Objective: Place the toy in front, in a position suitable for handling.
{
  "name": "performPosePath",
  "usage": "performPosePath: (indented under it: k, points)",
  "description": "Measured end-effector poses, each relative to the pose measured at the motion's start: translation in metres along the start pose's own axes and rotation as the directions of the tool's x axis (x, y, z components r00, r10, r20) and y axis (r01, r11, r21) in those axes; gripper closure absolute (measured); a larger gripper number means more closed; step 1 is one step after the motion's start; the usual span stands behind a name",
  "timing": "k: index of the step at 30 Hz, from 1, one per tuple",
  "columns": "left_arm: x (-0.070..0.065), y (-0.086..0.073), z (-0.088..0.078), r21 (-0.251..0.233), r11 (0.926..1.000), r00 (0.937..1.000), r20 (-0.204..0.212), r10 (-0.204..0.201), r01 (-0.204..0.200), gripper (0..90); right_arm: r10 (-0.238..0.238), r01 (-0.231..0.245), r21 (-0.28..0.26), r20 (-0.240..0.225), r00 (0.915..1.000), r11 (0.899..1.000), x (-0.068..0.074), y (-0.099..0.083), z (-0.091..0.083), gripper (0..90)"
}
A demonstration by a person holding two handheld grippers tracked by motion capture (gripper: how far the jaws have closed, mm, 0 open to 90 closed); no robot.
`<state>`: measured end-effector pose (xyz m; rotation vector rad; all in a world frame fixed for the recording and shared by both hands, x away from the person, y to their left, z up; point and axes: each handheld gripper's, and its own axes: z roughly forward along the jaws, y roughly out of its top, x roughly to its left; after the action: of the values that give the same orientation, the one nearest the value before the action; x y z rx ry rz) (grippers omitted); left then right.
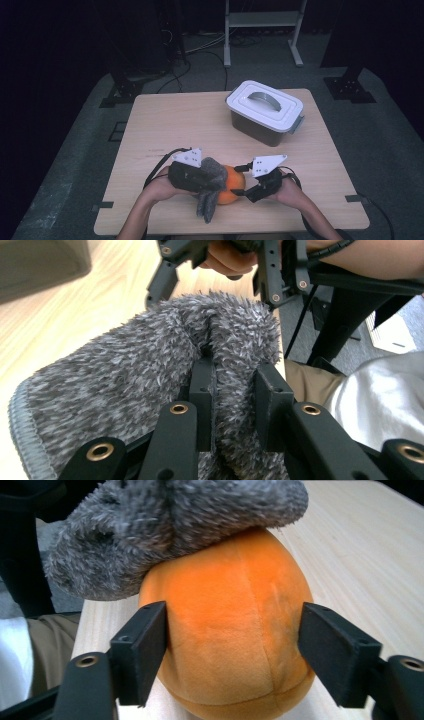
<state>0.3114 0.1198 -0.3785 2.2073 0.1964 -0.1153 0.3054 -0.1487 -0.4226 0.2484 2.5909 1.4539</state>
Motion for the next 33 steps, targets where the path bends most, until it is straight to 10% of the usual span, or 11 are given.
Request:
performPosePath:
  k: [5, 10, 21, 33]
  points:
    - [-0.003, 0.003, 0.003, 0.018, 0.9998, 0.9997, 0.024, 0.009, -0.01, 73.7, 0.032, -0.032, 0.0, -0.026, 0.9991, 0.999, 0.001, -0.004, 0.006, 38.1]
    - [-0.007, 0.013, 0.007, 0.0, 0.9996, 0.9994, 0.023, 0.027, -0.027, 73.6, -0.04, 0.04, 0.0, 0.003, 0.9992, 0.999, 0.007, 0.0, 0.005, 49.4]
    - [0.002, 0.02, 0.014, -0.015, 0.9997, 0.9993, -0.03, 0.021, -0.022, 74.2, -0.094, 0.094, 0.015, 0.006, 0.9956, 0.995, 0.014, 0.003, 0.008, 54.2]
    - [0.002, 0.007, -0.016, -0.033, 0.9993, 0.9952, -0.097, 0.016, -0.02, 76.4, -0.089, 0.089, 0.012, 0.006, 0.996, 0.996, 0.011, 0.002, 0.006, 55.1]
